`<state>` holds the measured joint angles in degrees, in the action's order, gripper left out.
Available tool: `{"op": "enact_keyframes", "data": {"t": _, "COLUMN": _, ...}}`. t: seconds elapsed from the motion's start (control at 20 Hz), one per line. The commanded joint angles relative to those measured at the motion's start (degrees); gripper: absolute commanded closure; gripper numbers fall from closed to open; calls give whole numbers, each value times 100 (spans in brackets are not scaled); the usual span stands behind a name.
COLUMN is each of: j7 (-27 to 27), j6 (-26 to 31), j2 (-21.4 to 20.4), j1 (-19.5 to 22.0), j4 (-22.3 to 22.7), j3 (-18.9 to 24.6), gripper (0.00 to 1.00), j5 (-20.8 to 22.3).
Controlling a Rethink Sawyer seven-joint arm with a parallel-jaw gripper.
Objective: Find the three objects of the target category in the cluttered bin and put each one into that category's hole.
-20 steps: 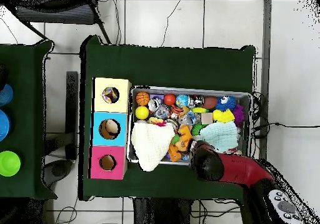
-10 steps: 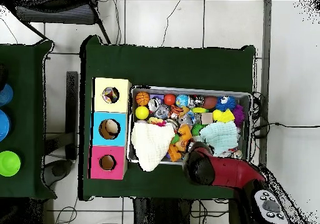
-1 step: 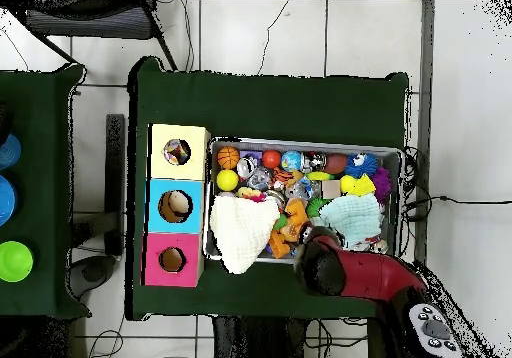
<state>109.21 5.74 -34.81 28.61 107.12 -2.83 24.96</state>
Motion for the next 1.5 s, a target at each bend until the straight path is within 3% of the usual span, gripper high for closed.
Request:
{"op": "enact_keyframes", "data": {"t": 0.05, "j7": -55, "j6": 959, "j2": -403, "j1": 186, "j4": -446, "j3": 241, "gripper": 0, "j5": -43}}
{"op": "enact_keyframes", "data": {"t": 0.25, "j7": -191, "j6": 1315, "j2": -804, "j1": 108, "j4": -475, "j3": 159, "gripper": 0, "j5": -26}}
{"op": "enact_keyframes", "data": {"t": 0.45, "j7": -61, "j6": 1247, "j2": -733, "j1": 63, "j4": -608, "j3": 82, "gripper": 0, "j5": 103}}
{"op": "enact_keyframes", "data": {"t": 0.95, "j7": 375, "j6": 283, "j2": 787, "j1": 236, "j4": -922, "j3": 233, "gripper": 0, "j5": 200}}
{"op": "enact_keyframes", "data": {"t": 1.5, "j7": 118, "j6": 240, "j2": 1483, "j1": 447, "j4": -1154, "j3": 351, "gripper": 0, "j5": 272}}
